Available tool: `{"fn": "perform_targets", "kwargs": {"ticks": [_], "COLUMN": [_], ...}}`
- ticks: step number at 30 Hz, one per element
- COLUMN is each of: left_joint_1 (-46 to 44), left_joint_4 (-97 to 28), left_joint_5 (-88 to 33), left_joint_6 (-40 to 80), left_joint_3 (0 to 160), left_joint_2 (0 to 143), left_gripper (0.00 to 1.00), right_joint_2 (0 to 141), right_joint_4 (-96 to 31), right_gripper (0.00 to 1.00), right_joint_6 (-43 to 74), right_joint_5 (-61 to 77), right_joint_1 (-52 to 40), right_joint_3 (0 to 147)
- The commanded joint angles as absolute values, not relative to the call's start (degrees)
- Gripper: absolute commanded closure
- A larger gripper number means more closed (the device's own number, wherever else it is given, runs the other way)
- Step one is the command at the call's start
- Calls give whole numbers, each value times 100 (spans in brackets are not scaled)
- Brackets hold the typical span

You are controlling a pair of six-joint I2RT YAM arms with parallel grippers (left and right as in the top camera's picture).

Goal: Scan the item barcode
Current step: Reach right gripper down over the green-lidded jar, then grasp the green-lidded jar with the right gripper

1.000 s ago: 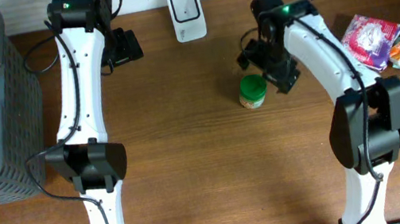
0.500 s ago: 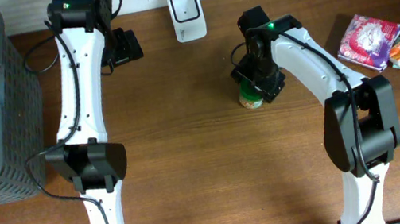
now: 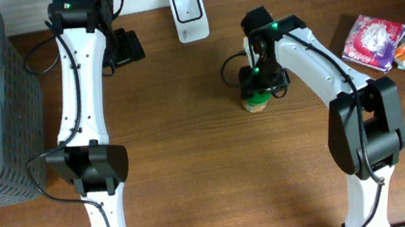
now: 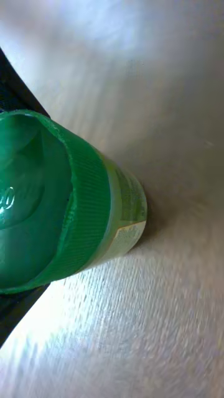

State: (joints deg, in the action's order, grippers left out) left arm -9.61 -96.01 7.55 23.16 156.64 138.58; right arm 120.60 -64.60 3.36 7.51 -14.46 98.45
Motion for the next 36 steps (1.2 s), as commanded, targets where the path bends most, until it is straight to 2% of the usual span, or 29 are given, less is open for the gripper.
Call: {"fn": "perform_targets", "kwargs": {"ticks": [1,2,3,6,9,12,17,21,25,29,30,31,33,36], "left_joint_1": [-956,-956,-956,-956,-956,-956,-956,-956,-956,-956,-956,-956,-956,-956], "left_joint_4": [-9588,-9588,-9588,-9588,-9588,-9590,-9588,-9588,-9590,-9588,-9588,-9588,-9588,-9588], "left_joint_5": [794,794,794,794,794,794,797,794,794,794,794,794,794,794], "left_joint_6": [2226,2226,2226,2226,2226,2226,2226,2226,2226,2226,2226,2226,2226,2226], "left_joint_3": [15646,15646,15646,15646,15646,15646,15646,15646,15646,15646,15646,15646,15646,15646], "left_joint_2": [13882,13882,13882,13882,13882,13882,13882,13882,13882,13882,13882,13882,13882,13882], "left_gripper": [1,1,1,1,1,1,1,1,1,1,1,1,1,1], "right_joint_2": [12027,12027,12027,12001,11961,11963,11963,11963,11963,11963,11963,11963,11963,11961], "right_joint_4": [-6711,-6670,-6667,-6877,-7314,-7290,-7109,-7041,-6528,-6512,-6512,-6510,-6506,-6414], "right_gripper": [34,16,14,1,1,1,1,1,2,19,26,30,30,30], "right_joint_6": [-1833,-1702,-1343,499,2274,5059,6759,7282,7297,7293,7251,7072,6329,3461], "right_joint_5": [176,-215,-235,-161,255,429,145,-86,-43,62,86,84,104,110], "right_joint_1": [-1470,-1466,-1461,-1461,-1461,-1457,-1457,-1461,-1476,-1476,-1479,-1496,-1498,-1457], "right_joint_3": [9859,9859,9880,10186,10619,10554,10525,10197,9671,9642,9642,9642,9644,9874]}}
